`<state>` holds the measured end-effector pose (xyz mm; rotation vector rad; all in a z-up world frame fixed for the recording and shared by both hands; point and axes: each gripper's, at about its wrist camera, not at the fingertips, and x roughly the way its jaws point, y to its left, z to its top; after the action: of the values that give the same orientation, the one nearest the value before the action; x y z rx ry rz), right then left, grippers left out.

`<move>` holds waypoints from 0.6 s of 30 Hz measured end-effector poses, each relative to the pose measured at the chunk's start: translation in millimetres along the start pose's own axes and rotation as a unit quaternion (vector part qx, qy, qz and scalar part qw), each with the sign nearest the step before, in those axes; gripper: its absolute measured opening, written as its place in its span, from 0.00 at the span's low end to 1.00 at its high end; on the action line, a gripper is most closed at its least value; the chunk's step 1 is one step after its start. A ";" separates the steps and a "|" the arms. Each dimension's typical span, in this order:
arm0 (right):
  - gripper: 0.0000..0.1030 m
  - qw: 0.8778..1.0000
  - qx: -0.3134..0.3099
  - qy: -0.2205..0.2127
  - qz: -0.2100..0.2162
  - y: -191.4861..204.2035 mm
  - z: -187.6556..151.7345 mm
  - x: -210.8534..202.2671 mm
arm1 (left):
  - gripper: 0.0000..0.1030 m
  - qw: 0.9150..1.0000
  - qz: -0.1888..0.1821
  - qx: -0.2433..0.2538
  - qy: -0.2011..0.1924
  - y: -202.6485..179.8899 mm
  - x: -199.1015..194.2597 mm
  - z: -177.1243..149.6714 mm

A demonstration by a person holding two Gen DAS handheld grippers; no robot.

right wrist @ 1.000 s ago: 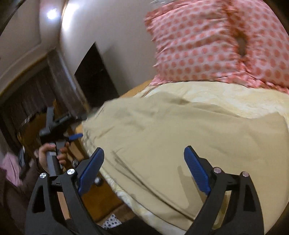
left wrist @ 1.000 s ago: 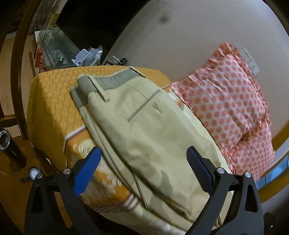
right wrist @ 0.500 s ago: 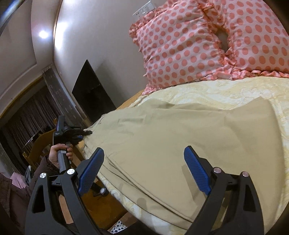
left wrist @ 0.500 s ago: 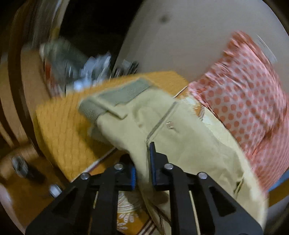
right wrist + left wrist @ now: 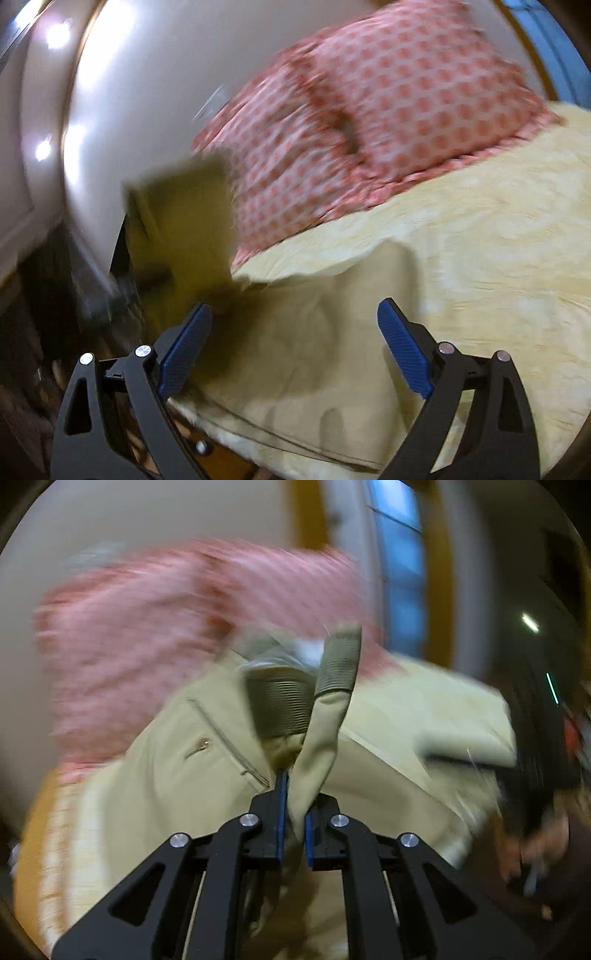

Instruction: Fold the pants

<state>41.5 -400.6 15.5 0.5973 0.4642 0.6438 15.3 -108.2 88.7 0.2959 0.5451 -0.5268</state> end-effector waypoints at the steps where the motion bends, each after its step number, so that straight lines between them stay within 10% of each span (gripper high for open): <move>1: 0.91 1.000 0.015 -0.003 -0.004 -7.4 2.3 -3.1 | 0.08 0.999 -0.020 0.017 0.035 -18.6 20.1 -10.9; 4: 0.91 0.999 0.053 0.004 -0.004 -24.7 10.4 -6.2 | 0.11 0.996 -0.021 0.044 0.077 -43.1 45.2 -34.6; 8: 0.91 0.996 0.060 0.059 0.013 -29.7 19.1 22.8 | 0.32 0.998 -0.054 0.019 0.039 -28.6 4.1 -38.4; 10: 0.89 0.995 0.056 0.086 0.001 -33.1 19.1 41.0 | 0.61 0.997 -0.067 -0.024 0.000 -6.7 -22.9 -30.4; 14: 0.77 0.987 0.052 0.143 -0.054 -45.3 17.4 78.6 | 0.62 0.989 -0.015 -0.146 -0.009 85.2 -42.2 -28.7; 18: 0.75 0.984 0.031 0.162 -0.073 -45.1 22.5 98.9 | 0.59 0.961 0.008 -0.272 0.049 181.0 -11.8 -53.1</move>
<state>143.3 -371.6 -18.1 0.5118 0.8279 0.5894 83.8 67.4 75.1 -0.1992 0.7600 -0.3293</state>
